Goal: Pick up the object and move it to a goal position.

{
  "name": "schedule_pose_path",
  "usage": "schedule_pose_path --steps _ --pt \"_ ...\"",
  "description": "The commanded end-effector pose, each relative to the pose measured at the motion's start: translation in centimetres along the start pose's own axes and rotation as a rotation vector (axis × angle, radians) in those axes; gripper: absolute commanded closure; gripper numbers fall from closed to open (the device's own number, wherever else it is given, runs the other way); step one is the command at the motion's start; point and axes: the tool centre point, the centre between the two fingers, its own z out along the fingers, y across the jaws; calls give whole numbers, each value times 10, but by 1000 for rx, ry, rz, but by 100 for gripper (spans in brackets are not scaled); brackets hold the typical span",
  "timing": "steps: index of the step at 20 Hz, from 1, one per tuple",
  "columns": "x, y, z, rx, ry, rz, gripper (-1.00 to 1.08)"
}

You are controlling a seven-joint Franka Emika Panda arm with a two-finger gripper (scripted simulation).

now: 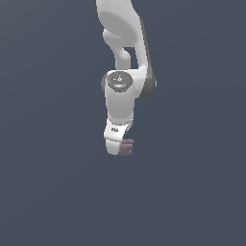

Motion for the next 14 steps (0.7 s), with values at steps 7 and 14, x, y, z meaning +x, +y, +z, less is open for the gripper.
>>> schedule_pose_path --steps 7,14 --pt "0 -1 19 0 0 -2 -92" --pt "0 -1 48 0 1 -5 -92"
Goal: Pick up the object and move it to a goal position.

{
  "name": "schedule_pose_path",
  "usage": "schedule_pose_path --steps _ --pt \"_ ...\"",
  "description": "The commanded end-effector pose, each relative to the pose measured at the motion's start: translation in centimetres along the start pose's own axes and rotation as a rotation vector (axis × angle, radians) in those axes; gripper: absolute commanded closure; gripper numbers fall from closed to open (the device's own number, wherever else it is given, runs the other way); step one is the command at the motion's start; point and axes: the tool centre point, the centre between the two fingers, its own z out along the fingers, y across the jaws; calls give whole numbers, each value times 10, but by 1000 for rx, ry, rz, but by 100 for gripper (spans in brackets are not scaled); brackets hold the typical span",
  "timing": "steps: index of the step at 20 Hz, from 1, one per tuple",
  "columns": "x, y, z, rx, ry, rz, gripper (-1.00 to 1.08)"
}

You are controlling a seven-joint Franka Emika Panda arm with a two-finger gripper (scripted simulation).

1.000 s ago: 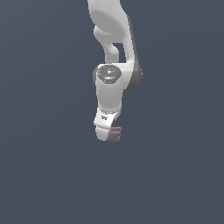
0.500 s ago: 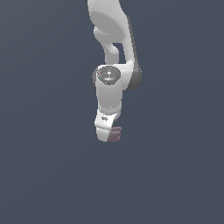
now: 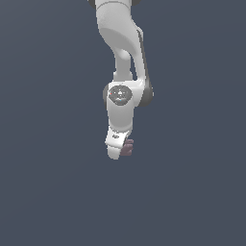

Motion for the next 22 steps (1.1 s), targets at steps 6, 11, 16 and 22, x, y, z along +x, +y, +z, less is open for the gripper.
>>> schedule_pose_path --steps 6,11,16,22 --pt "0 1 6 -2 0 0 108" --pt "0 1 6 -2 0 0 108" --pt "0 2 3 -4 0 0 108" --pt "0 6 -16 -4 1 0 108"
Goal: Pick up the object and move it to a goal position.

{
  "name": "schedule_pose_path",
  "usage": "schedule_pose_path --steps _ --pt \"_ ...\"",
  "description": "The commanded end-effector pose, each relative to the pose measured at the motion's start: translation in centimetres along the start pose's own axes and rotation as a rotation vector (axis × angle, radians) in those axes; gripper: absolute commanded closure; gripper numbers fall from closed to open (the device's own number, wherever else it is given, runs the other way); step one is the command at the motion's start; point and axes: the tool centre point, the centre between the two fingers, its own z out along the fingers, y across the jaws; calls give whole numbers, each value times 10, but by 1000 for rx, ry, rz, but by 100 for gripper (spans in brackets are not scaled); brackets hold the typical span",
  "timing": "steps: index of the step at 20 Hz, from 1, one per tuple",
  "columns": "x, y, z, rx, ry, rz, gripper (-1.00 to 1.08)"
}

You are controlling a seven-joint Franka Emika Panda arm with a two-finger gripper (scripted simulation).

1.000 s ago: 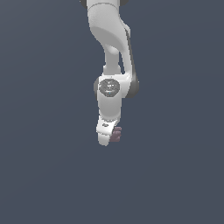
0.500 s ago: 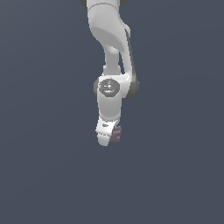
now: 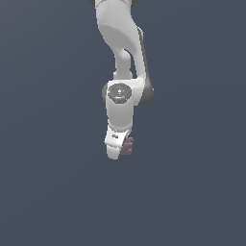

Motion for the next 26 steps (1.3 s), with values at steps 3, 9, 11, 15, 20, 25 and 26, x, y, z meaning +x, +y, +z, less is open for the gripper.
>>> schedule_pose_path --steps 3,9,11,15,20,25,26 --pt "0 5 -25 -1 0 0 108" --pt "-1 14 -75 -1 1 -1 108" --pt "-1 18 -95 0 2 -1 108" --pt "-2 26 -137 0 2 -2 108" --pt "-3 37 -187 0 2 -2 108" --pt "-4 46 -222 1 1 -1 108" --pt "-4 48 -228 1 1 -1 108"
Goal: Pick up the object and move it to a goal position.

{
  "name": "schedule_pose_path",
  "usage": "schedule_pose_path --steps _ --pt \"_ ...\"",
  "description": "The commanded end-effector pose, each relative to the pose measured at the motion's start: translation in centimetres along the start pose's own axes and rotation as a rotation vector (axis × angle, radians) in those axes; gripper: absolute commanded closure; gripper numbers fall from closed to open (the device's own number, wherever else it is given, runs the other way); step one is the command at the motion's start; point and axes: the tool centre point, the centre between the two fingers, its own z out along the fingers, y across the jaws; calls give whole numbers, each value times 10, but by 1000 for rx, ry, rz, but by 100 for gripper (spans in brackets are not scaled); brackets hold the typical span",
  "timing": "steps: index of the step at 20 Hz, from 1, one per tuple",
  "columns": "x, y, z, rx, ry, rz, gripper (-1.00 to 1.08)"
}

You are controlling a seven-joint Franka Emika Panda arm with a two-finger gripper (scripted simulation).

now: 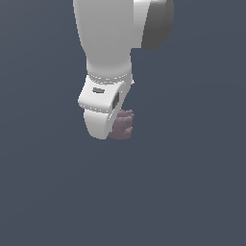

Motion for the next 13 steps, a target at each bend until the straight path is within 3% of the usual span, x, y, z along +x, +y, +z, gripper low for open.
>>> schedule_pose_path --steps 1,13 --pt "0 4 -14 1 -1 1 108" --pt "-1 11 -39 1 -2 1 108"
